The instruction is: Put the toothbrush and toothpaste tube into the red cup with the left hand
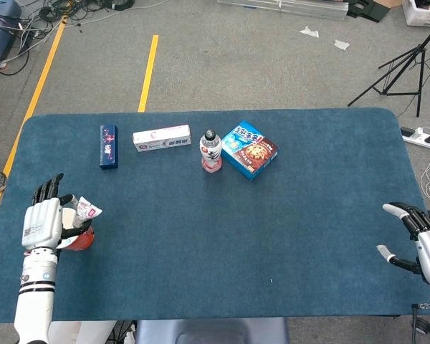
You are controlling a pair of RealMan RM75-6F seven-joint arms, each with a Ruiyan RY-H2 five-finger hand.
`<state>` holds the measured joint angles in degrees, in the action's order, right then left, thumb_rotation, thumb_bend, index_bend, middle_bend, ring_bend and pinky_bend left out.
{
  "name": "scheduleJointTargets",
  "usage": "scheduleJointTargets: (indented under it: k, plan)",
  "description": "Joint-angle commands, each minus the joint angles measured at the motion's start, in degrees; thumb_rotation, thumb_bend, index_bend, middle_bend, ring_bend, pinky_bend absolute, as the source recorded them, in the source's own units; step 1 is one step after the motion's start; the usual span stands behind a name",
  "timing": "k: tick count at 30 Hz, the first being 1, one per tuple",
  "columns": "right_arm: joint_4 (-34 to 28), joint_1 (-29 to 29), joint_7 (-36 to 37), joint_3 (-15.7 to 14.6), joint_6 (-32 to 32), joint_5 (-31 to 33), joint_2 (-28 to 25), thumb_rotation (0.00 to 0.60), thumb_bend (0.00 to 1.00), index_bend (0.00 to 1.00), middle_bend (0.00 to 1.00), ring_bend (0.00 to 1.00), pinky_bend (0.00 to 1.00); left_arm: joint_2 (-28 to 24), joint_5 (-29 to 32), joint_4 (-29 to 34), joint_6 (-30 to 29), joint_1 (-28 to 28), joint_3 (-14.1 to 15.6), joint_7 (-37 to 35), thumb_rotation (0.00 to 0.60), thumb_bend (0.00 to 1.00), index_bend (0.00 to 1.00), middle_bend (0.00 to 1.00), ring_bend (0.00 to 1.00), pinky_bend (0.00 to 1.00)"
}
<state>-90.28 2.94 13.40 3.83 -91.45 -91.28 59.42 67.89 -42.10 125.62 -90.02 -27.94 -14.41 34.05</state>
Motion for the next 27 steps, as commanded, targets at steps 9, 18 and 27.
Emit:
scheduleJointTargets:
  k: [9,18,27]
  plan:
    - [-0.1,0.1,-0.4,-0.1,0.2,-0.2,0.1,0.600,0.12,0.26,0.24,0.22,0.60,0.0,-0.1,-1.1,0.7,1.2,0.4,-1.9,0.600,0.24,0.70,0.07,0.00,0.00]
    - [-0.1,0.2,-0.4,0.0,0.4,0.0,0.2,0.600,0.12,0.26,0.24,0.22,0.59,0.0,0.5,-3.3,1.9,2.3,0.2,-4.2,0.600,0.24,0.70,0.07,0.00,0.00]
    - [-0.2,0.2,-0.6,-0.1,0.4,-0.2,0.1,0.600,0.12,0.26,0.24,0.22,0.59,-0.4,-1.6,-1.4,1.1,2.4,0.1,-3.8,0.600,0.24,0.70,0.07,0.00,0.00]
